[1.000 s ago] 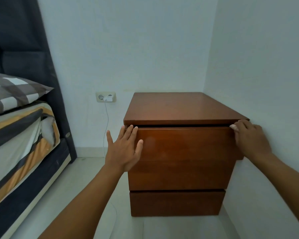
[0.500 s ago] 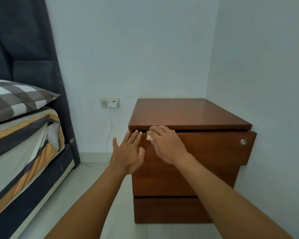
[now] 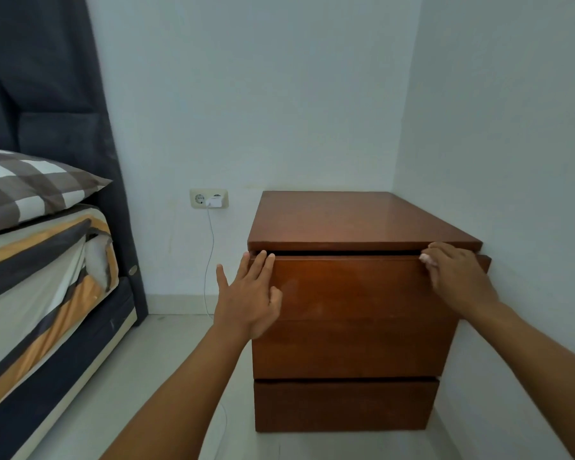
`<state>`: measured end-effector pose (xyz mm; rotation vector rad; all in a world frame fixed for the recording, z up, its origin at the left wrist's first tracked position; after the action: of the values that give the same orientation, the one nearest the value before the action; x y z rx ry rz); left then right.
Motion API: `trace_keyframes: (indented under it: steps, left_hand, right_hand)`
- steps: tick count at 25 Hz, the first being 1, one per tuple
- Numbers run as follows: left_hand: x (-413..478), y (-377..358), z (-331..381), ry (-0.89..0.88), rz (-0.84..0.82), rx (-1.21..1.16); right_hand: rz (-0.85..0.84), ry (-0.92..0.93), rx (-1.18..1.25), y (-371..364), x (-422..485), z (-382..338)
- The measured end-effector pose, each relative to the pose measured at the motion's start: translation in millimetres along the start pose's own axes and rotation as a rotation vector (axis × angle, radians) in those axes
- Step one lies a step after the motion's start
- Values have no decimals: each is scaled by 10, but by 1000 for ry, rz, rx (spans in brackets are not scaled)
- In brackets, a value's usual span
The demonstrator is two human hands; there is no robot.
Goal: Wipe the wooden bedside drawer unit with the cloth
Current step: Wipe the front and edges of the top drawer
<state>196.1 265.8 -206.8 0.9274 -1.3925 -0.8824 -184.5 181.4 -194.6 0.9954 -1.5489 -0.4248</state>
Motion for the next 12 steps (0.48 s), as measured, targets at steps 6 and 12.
trace_keyframes:
  steps: [6, 12]
  left_hand:
    - [17, -1, 10, 21, -13, -34]
    - [40, -109, 25, 32, 28, -101]
  right_hand:
    - [255, -335, 328, 167, -9, 176]
    - [310, 182, 468, -485, -406, -1475]
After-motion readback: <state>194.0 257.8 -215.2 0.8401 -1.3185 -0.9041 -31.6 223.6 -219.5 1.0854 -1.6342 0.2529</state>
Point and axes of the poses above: each hand's wrist, its own x-axis towards the middle knuckle, its own y-axis out of the back of the hand, z = x × y, the point moved 1 cm from there along x, towards the middle knuckle, and after that the axes turned 10 degrees about x, right-handed, at the moved point
